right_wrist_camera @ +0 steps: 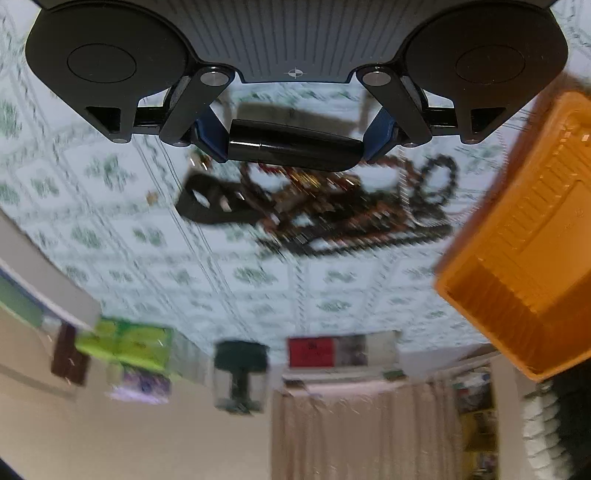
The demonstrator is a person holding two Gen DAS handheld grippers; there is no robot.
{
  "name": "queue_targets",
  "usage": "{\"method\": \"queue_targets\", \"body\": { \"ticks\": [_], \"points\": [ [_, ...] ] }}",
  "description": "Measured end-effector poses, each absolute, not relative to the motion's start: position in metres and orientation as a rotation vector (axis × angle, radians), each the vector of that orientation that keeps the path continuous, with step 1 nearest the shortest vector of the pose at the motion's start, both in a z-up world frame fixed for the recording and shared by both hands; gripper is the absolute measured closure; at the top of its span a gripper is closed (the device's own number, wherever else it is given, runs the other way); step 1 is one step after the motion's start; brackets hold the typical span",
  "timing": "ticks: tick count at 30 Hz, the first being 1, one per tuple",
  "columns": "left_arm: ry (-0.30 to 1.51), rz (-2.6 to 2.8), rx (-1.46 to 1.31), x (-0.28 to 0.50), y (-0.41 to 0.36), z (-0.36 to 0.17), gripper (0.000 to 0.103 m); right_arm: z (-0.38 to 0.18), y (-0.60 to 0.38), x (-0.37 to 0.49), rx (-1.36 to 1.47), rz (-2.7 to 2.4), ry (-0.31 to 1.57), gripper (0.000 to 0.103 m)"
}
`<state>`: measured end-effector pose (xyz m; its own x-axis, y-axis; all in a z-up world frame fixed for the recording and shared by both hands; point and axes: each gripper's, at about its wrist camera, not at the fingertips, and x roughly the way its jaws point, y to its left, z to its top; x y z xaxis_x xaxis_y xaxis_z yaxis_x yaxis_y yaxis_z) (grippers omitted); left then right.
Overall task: Organize jewelry
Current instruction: 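Carry the black case into the orange tray and open the right tool, then grasp the pearl necklace from the jewelry pile with the right tool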
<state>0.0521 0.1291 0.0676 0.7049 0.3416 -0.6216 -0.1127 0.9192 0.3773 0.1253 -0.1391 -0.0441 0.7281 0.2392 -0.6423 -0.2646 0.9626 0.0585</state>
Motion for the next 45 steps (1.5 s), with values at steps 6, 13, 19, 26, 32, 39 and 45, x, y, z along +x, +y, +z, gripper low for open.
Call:
{"method": "queue_targets", "body": {
  "ticks": [6,13,19,26,32,39,45],
  "points": [
    [0.747,0.249,0.321,0.052,0.133,0.066,0.091,-0.014,-0.094,0.122,-0.009,0.605,0.644,0.025],
    [0.745,0.24,0.293,0.05,0.141,0.064,0.091,-0.007,-0.028,0.11,-0.075,0.892,0.608,0.025],
    [0.741,0.24,0.27,0.05,0.144,0.063,0.091,-0.02,-0.006,0.113,-0.098,0.973,0.648,0.025],
    [0.742,0.236,0.261,0.049,0.145,0.061,0.091,-0.023,-0.006,0.119,-0.035,0.981,0.689,0.02],
    [0.744,0.241,0.256,0.048,0.147,0.06,0.091,-0.017,-0.036,0.11,-0.002,0.865,0.646,0.02],
    [0.746,0.248,0.251,0.048,0.147,0.059,0.091,-0.037,-0.097,0.106,0.021,0.64,0.704,0.02],
    [0.751,0.258,0.245,0.048,0.147,0.059,0.091,-0.045,-0.119,0.118,0.032,0.543,0.737,0.049]
  ]
}}
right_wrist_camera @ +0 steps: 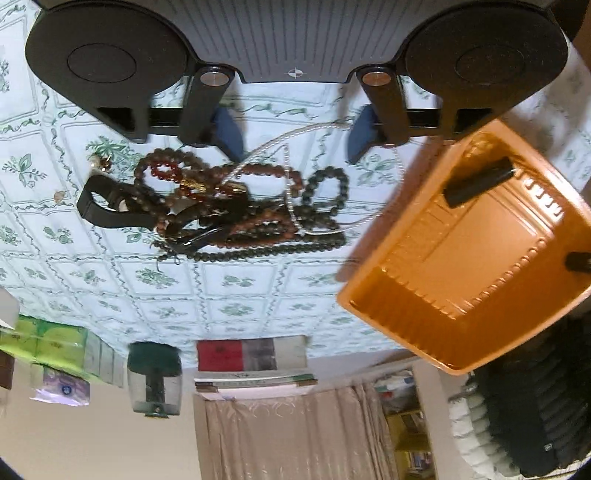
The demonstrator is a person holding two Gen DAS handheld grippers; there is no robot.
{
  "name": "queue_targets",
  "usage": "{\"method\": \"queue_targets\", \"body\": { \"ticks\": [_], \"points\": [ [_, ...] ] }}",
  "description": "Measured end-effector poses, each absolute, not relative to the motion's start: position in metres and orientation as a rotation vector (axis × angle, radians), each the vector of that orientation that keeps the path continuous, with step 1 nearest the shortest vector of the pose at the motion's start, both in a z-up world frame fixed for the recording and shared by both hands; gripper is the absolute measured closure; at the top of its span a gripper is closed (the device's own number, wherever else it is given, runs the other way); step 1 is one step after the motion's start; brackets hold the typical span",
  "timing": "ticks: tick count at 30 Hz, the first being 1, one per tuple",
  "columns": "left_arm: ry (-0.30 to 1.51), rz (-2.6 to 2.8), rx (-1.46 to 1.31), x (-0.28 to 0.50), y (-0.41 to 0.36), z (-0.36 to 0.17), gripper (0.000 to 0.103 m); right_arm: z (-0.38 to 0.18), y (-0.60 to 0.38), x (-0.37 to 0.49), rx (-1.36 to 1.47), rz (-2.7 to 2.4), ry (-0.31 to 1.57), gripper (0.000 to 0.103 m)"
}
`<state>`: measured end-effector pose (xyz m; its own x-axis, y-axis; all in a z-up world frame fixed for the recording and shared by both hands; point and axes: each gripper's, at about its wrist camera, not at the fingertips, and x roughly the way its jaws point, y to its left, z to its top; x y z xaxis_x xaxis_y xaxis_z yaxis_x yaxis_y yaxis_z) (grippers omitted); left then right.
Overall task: Organize jewelry
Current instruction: 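Grasp the pearl necklace from the jewelry pile with the right tool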
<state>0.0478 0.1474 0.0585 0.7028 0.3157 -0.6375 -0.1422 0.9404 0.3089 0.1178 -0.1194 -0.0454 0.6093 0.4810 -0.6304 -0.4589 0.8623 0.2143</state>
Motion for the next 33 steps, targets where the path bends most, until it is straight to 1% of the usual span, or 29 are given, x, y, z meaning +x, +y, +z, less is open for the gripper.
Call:
{"method": "queue_targets", "body": {
  "ticks": [3,5,6,8,10,15,16,17,18,19,24,33],
  "points": [
    [0.755,0.263,0.242,0.047,0.149,0.057,0.091,-0.045,-0.115,0.12,0.009,0.551,0.722,0.055],
    [0.755,0.263,0.24,0.047,0.149,0.057,0.091,-0.045,-0.108,0.123,-0.016,0.561,0.718,0.066],
    [0.754,0.263,0.24,0.046,0.149,0.057,0.091,-0.048,-0.104,0.126,-0.034,0.56,0.719,0.068],
    [0.755,0.262,0.239,0.046,0.149,0.057,0.091,-0.052,-0.097,0.131,-0.063,0.559,0.735,0.078],
    [0.755,0.263,0.239,0.047,0.149,0.057,0.091,-0.057,-0.093,0.136,-0.08,0.554,0.761,0.079],
    [0.757,0.266,0.231,0.048,0.15,0.057,0.091,-0.061,-0.086,0.139,-0.129,0.545,0.751,0.08],
    [0.757,0.266,0.23,0.048,0.15,0.056,0.091,-0.062,-0.085,0.139,-0.136,0.542,0.75,0.084],
    [0.757,0.266,0.229,0.048,0.15,0.056,0.091,-0.062,-0.084,0.139,-0.148,0.536,0.746,0.092],
    [0.757,0.267,0.23,0.048,0.15,0.056,0.091,-0.062,-0.083,0.139,-0.157,0.534,0.744,0.097],
    [0.757,0.268,0.229,0.047,0.151,0.056,0.091,-0.062,-0.083,0.139,-0.163,0.533,0.744,0.101],
    [0.756,0.268,0.227,0.047,0.151,0.056,0.091,-0.049,-0.089,0.131,-0.164,0.524,0.694,0.101],
    [0.751,0.275,0.214,0.044,0.152,0.055,0.091,0.014,-0.109,0.116,-0.111,0.561,0.546,0.101]
  ]
}}
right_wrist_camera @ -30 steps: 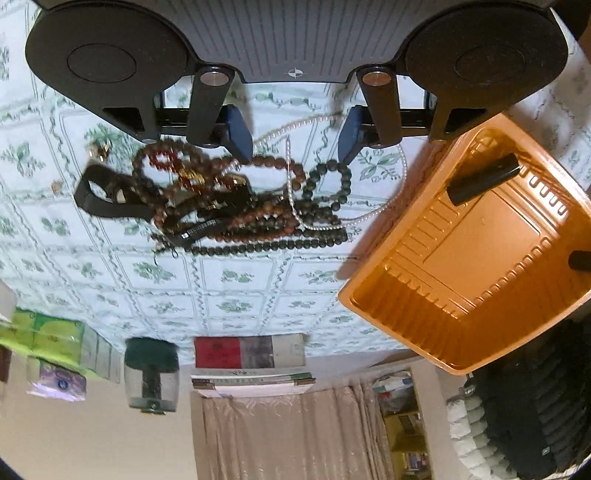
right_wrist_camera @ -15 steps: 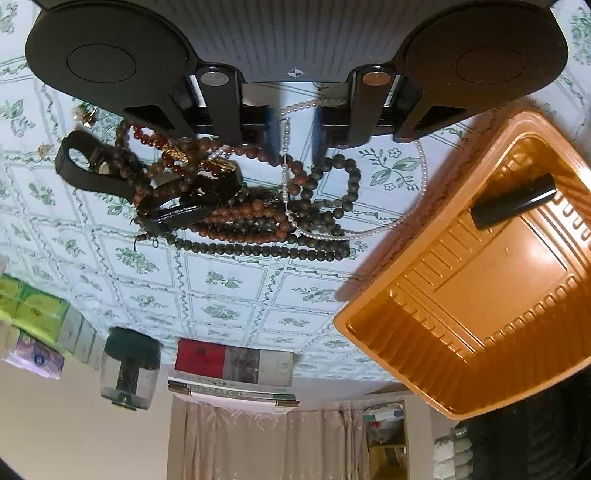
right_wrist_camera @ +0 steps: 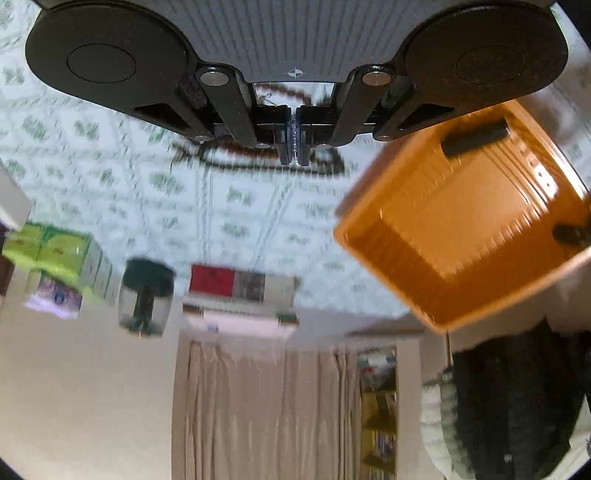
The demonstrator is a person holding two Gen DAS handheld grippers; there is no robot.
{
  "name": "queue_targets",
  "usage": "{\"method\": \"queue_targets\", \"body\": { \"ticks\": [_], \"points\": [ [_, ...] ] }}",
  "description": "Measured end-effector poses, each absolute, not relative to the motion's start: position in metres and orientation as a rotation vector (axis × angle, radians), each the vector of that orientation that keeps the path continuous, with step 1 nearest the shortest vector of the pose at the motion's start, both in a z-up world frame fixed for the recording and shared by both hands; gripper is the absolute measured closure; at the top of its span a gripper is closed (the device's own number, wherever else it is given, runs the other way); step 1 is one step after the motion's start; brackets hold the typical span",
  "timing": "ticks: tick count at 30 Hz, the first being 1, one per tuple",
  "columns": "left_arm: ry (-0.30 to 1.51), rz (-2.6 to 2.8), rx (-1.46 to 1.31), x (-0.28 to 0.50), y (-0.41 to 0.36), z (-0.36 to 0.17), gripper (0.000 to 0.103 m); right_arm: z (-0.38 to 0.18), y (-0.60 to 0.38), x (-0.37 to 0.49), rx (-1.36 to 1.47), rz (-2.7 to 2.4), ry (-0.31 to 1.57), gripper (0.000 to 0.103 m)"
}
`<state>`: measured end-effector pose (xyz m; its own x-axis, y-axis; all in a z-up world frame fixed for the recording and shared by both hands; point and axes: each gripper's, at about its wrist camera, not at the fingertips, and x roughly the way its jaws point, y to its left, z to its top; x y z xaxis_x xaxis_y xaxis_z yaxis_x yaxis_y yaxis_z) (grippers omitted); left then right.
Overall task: Organize jewelry
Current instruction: 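Grasp the pearl necklace from the jewelry pile with the right tool, then lift the pearl necklace over the tray and release it inside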
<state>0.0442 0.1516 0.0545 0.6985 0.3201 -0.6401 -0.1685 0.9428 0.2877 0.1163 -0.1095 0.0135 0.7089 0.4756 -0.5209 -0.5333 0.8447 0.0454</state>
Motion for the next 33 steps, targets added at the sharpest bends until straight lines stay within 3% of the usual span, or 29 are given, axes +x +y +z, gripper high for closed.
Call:
{"method": "queue_targets", "body": {
  "ticks": [23,33],
  "points": [
    [0.741,0.269,0.184,0.041,0.158,0.054,0.091,0.155,-0.052,0.118,-0.088,0.875,0.268,0.101],
    [0.744,0.263,0.178,0.042,0.161,0.053,0.091,0.134,-0.004,0.128,-0.144,0.972,0.341,0.101]
  ]
}}
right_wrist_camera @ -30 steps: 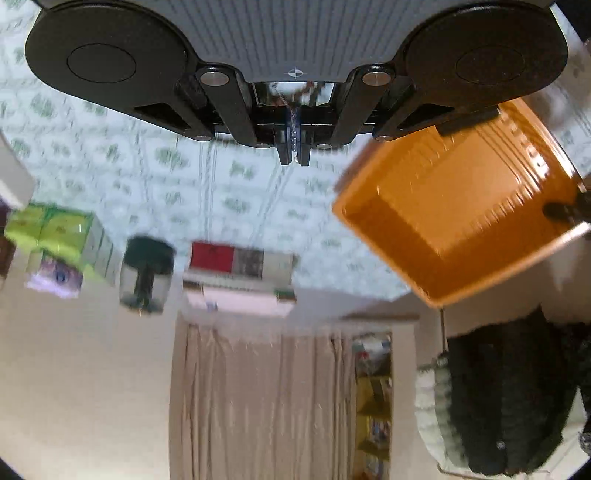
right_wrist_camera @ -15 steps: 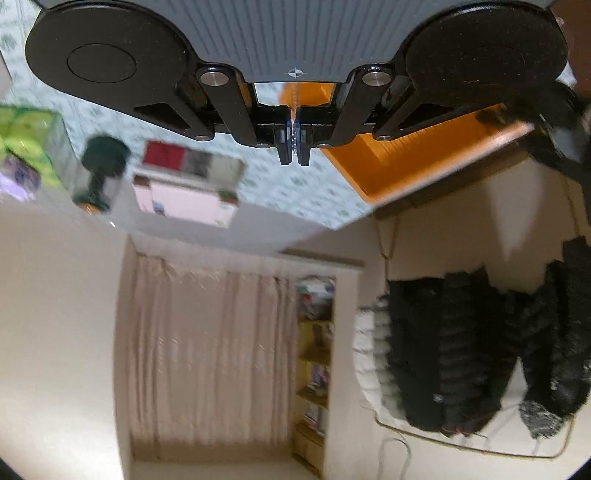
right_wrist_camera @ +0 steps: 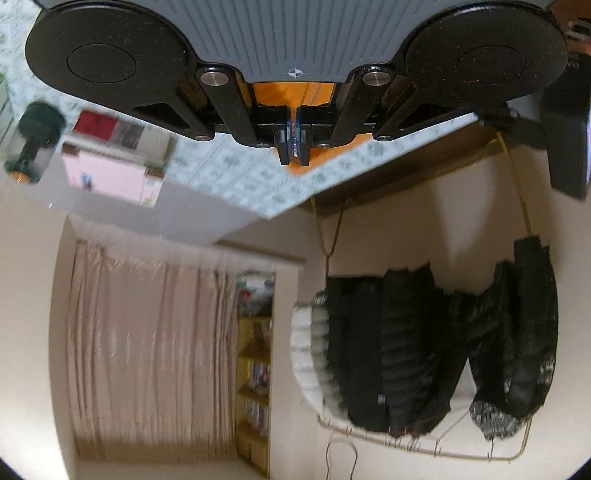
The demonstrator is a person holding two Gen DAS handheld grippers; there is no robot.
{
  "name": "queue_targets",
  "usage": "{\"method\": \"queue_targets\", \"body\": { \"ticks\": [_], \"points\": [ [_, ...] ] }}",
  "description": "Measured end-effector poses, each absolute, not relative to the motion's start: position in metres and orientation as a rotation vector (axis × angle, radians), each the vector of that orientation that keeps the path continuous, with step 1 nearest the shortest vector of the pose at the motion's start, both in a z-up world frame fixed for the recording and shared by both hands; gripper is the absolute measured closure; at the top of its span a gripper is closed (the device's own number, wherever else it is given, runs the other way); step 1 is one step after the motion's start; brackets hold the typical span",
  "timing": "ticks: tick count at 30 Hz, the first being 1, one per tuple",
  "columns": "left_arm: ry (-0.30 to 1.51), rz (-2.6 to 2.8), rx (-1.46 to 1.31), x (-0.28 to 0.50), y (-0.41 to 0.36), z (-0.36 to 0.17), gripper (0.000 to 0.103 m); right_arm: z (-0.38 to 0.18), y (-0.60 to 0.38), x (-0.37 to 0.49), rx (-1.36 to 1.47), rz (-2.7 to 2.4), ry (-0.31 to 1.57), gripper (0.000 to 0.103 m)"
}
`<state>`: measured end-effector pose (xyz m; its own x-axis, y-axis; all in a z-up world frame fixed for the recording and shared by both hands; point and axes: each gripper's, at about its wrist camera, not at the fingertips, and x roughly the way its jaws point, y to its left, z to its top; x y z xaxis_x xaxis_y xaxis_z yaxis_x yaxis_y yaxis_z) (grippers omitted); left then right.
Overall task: Organize jewelry
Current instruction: 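Lift the pearl necklace over the tray and release it inside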
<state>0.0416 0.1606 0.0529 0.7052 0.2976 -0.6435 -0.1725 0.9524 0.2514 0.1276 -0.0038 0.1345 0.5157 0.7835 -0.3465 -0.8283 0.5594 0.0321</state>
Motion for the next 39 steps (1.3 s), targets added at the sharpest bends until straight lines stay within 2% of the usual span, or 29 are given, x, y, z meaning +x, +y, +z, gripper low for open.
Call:
{"method": "queue_targets", "body": {
  "ticks": [7,16,26,34,39],
  "points": [
    [0.744,0.265,0.17,0.042,0.162,0.052,0.091,0.106,0.021,0.14,-0.112,1.06,0.478,0.101],
    [0.746,0.27,0.158,0.042,0.166,0.05,0.091,0.088,0.037,0.156,-0.085,1.07,0.528,0.101],
    [0.749,0.273,0.147,0.042,0.169,0.049,0.091,0.033,0.039,0.183,-0.089,1.004,0.73,0.101],
    [0.753,0.276,0.153,0.043,0.168,0.049,0.091,0.037,0.02,0.188,-0.018,0.96,0.715,0.1],
    [0.755,0.278,0.161,0.044,0.167,0.049,0.091,0.035,-0.02,0.181,0.014,0.875,0.695,0.091]
  ]
}}
